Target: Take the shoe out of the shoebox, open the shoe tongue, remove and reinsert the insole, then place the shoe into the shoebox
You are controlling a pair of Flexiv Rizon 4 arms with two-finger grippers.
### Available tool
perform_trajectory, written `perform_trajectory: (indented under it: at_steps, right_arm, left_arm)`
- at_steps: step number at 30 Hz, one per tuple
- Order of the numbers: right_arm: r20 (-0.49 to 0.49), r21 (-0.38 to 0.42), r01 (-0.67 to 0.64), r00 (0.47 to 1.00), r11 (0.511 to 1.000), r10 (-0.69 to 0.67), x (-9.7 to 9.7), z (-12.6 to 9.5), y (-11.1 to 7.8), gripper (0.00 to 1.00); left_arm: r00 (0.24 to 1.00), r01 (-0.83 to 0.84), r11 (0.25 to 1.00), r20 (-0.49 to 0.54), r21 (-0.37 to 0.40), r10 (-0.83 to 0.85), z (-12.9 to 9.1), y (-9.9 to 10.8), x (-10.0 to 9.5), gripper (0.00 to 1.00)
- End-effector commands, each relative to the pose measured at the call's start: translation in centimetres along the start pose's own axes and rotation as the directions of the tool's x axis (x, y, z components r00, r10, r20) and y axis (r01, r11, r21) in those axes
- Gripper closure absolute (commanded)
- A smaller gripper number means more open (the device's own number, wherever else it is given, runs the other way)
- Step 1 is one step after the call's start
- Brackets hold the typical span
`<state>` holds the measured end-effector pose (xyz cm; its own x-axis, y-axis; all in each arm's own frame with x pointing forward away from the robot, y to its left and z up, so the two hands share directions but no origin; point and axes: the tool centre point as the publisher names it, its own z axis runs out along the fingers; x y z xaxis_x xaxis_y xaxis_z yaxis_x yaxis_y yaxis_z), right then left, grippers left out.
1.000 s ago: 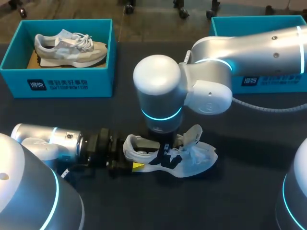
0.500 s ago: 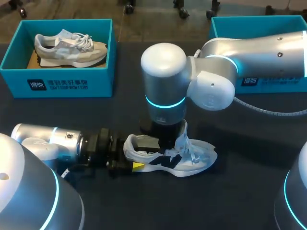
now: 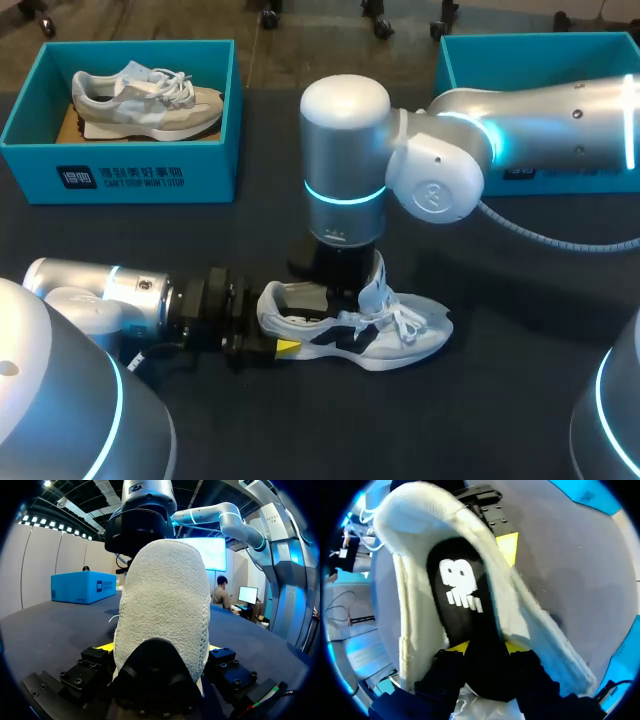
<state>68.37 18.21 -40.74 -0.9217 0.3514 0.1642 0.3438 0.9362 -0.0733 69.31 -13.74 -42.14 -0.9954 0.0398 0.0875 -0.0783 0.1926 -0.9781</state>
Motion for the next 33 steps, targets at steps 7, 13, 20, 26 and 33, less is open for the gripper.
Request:
perform_trajectory:
  at_steps: [7, 13, 20, 26, 33]
  right_arm:
    - [-0.038, 0.009, 0.02, 0.999, 1.0, -0.02, 1.9, 2.5, 0.4, 1.0]
    - [0.044, -0.074, 0.042, 0.998, 0.996, -0.039, 2.8, 0.8, -0.4, 1.0]
    - [0.145, -0.173, 0.088, 0.987, 0.981, -0.063, 3.4, -1.4, -1.1, 1.0]
    - [0.209, -0.223, 0.124, 0.975, 0.967, -0.076, 3.1, -2.6, -1.3, 1.0]
    - [0.235, -0.279, 0.169, 0.967, 0.945, -0.103, 2.1, -2.8, -1.0, 1.0]
  left_arm:
    - [1.0, 0.0, 1.0, 0.002, 0.001, 0.0, 0.3, 0.5, -0.3, 1.0]
    - [1.0, 0.0, 1.0, 0.002, 0.001, 0.0, 0.3, 0.5, -0.3, 1.0]
    - [1.0, 0.0, 1.0, 0.002, 0.001, 0.0, 0.3, 0.5, -0.3, 1.0]
    - [1.0, 0.0, 1.0, 0.002, 0.001, 0.0, 0.3, 0.5, -0.3, 1.0]
    - [1.0, 0.0, 1.0, 0.002, 0.001, 0.0, 0.3, 0.5, -0.3, 1.0]
